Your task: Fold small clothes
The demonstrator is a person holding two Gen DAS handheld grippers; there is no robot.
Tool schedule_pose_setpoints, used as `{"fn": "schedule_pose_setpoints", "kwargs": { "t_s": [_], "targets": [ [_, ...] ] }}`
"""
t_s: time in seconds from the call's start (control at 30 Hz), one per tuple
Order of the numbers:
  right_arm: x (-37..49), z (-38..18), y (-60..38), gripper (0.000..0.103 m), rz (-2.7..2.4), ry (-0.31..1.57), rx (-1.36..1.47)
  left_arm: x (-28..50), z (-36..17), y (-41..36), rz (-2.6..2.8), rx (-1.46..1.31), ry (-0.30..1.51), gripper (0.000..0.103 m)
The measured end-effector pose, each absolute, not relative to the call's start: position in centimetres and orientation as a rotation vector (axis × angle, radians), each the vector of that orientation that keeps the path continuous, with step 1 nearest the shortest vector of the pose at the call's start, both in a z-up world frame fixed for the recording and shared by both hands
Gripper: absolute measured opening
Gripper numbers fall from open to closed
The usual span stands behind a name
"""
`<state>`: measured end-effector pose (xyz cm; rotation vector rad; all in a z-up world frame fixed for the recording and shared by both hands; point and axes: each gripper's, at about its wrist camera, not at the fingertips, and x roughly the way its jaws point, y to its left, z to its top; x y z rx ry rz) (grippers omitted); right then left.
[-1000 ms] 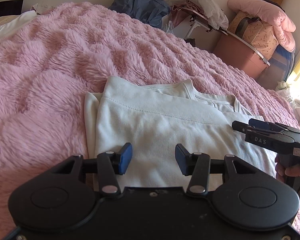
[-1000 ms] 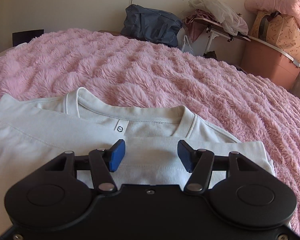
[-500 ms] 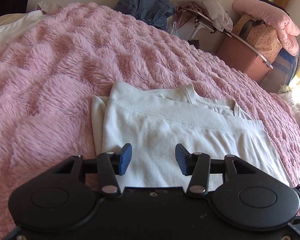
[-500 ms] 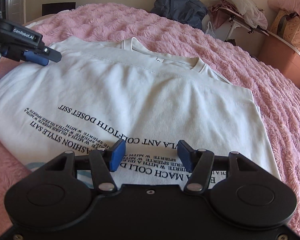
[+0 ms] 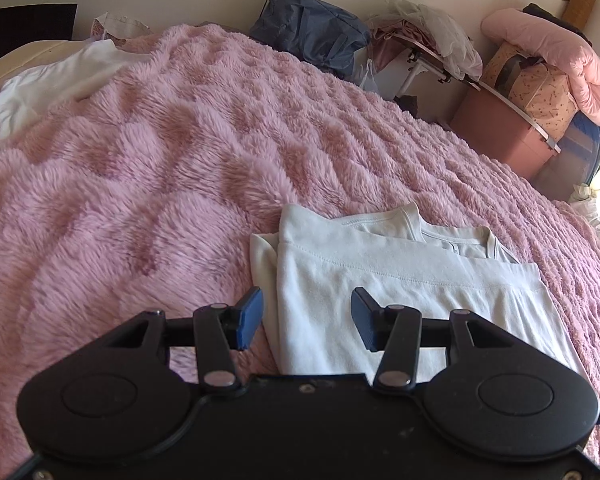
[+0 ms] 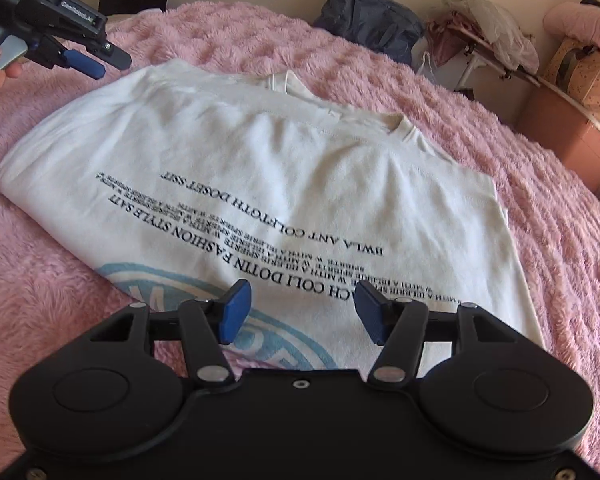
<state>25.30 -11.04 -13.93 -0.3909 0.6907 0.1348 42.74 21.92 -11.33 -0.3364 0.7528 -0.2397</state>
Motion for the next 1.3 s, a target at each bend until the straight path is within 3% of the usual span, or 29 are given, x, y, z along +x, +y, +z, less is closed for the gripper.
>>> {"fn": "schedule_pose_setpoints", "kwargs": {
  "t_s": [0.3, 0.6, 0.8, 1.07, 1.2, 1.27, 1.3],
  "targets": [
    [22.9, -13.7, -0.2, 0.06, 0.433, 0.473, -0.553, 46.6, -13.5, 24.7, -0.21, -0.576, 0.829, 0.052],
    [20.5, -17.3, 7.1, 0.057, 0.579, 0.327, -0.835, 47.3, -15.1, 23.8, -0.216, -0.53, 0.865, 0.052],
    [21.6, -18.3, 8.3, 0.057, 0.544, 0.376, -0.894, 48.3, -16.0, 23.4, -0.225, -0.555, 0.875, 0.053],
    [22.3, -18.6, 10.0, 0.057, 0.488, 0.301, -0.96, 49.1, -16.2, 22.5, -0.263, -0.658, 0.882, 0.052],
    [21.7, -18.6, 10.1, 0.056, 0.48, 0.282, -0.967, 49.0, -16.2, 22.7, -0.284, -0.665, 0.872, 0.046],
    [21.3, -18.8, 10.2, 0.037, 0.497, 0.279, -0.964, 48.7, -16.0, 22.9, -0.293, -0.666, 0.858, 0.029],
    [21.1, -18.7, 10.1, 0.013, 0.513, 0.295, -0.951, 48.6, -15.9, 22.9, -0.294, -0.653, 0.856, 0.014]
  ]
}}
